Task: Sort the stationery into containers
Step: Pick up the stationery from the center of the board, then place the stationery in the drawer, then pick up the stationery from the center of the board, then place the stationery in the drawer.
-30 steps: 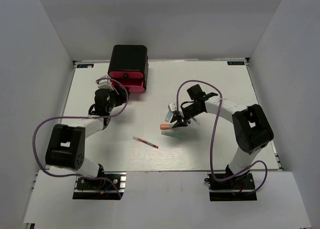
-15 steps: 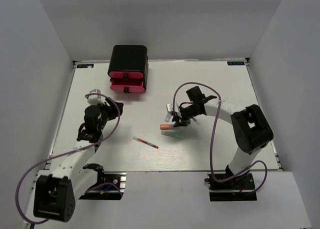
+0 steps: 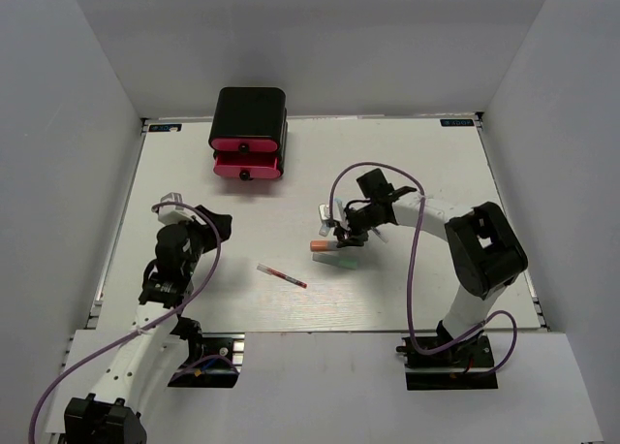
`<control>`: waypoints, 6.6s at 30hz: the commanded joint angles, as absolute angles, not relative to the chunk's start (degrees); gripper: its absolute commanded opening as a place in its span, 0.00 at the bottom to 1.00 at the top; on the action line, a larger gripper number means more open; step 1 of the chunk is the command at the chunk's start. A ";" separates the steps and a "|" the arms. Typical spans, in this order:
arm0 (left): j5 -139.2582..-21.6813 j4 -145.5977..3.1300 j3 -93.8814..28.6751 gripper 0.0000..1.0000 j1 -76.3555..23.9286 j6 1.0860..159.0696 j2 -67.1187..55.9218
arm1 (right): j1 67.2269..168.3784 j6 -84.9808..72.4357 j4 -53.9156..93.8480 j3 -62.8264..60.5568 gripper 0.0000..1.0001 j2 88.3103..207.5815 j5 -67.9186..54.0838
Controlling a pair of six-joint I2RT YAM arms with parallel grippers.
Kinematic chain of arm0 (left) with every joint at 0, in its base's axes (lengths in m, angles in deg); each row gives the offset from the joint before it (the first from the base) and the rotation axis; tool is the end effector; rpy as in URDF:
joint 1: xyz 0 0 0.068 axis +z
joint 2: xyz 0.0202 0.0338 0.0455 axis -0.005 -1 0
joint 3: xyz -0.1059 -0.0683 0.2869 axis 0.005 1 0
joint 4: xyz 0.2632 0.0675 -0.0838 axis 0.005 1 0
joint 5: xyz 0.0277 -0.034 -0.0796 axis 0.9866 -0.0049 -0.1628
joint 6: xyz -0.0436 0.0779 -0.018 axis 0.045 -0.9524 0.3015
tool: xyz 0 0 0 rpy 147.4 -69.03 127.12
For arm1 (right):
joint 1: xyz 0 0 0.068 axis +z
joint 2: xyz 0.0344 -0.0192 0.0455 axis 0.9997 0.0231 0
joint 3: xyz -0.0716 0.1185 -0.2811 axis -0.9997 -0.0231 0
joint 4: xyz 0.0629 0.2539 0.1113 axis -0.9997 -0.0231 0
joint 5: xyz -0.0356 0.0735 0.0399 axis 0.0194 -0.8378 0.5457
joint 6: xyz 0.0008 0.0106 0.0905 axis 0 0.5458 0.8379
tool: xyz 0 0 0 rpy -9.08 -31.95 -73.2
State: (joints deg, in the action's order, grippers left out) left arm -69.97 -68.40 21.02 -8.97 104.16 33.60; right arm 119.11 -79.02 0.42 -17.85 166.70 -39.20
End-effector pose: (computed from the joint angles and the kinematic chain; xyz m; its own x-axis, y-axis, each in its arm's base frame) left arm 0.1937 -0.0283 0.2204 -0.3254 -0.5372 -0.7781 -0.0805 0.8357 -0.5433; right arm 0.3020 0.2382 0.1642 0.2915 -0.6409 -0.7102 -0.9566 -0.1992 -0.2128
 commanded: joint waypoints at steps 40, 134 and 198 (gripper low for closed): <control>-68.96 -57.79 21.37 0.80 -9.29 107.79 42.30 | 127.78 -53.52 38.29 15.34 0.00 182.09 -32.59; -74.14 -59.29 21.28 1.00 -9.29 108.84 38.69 | 128.57 -55.98 2.89 -18.41 0.60 166.35 -23.89; -73.09 -59.11 22.25 1.00 -9.29 108.84 37.82 | 130.86 -53.86 56.77 27.38 0.00 198.52 -36.19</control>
State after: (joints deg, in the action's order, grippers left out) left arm -73.68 -59.90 23.18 -9.12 109.05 37.10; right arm 131.24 -52.68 54.71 25.23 197.71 -35.88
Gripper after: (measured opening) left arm 0.989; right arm 0.200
